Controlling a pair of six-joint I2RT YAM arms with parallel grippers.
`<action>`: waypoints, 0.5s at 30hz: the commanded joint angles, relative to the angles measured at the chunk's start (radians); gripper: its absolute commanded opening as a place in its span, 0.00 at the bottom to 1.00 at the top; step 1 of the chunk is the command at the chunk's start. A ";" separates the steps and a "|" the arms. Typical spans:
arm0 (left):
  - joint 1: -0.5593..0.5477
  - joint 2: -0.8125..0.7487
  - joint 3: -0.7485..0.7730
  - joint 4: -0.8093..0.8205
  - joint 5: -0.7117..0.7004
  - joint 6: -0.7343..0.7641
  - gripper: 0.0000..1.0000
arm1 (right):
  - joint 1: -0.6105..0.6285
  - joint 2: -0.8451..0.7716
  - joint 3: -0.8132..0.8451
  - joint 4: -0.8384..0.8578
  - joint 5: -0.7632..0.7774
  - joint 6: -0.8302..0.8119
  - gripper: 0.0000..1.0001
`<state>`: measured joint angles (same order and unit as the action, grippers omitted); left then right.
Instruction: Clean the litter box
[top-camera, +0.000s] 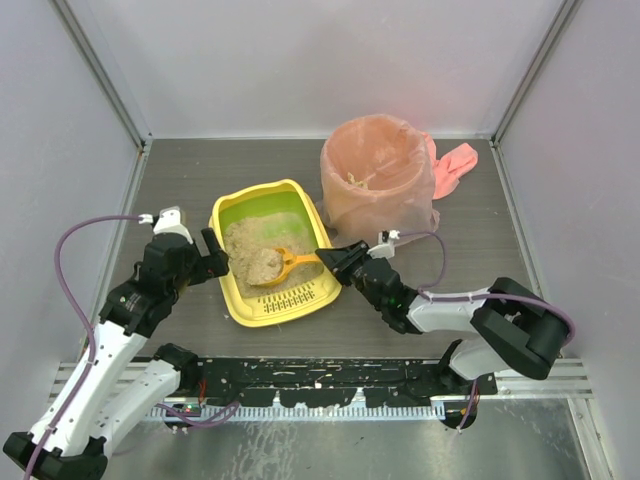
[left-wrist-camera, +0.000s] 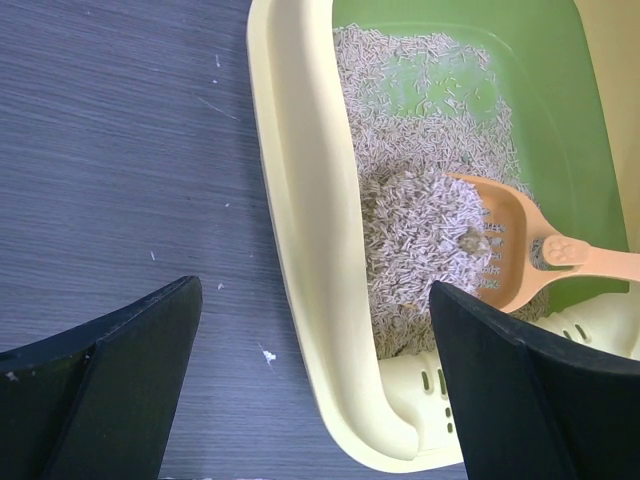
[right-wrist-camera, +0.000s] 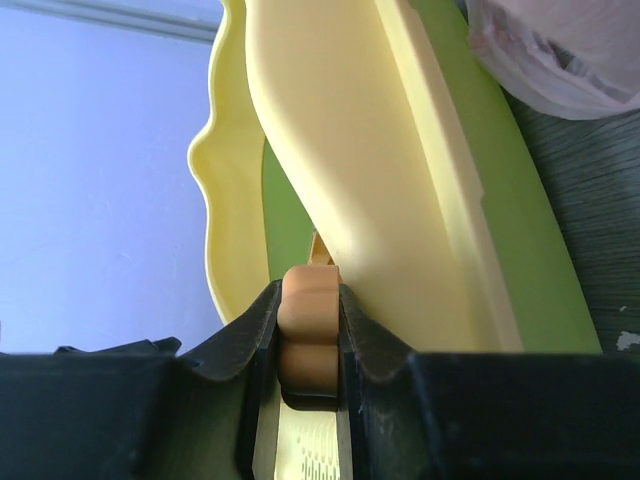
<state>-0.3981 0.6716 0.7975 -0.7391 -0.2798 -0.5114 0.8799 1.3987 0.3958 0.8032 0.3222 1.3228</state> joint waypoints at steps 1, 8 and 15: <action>-0.002 -0.017 0.041 -0.003 -0.034 0.002 0.98 | -0.030 -0.065 -0.035 0.185 0.018 0.063 0.01; -0.002 -0.035 0.042 -0.010 -0.054 0.005 0.98 | -0.128 -0.105 -0.103 0.311 -0.089 0.108 0.00; -0.003 -0.032 0.043 -0.003 -0.057 0.002 0.98 | -0.159 -0.030 -0.094 0.443 -0.199 0.156 0.01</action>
<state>-0.3981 0.6495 0.7986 -0.7609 -0.3157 -0.5106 0.7197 1.3373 0.2710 1.0077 0.2138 1.4067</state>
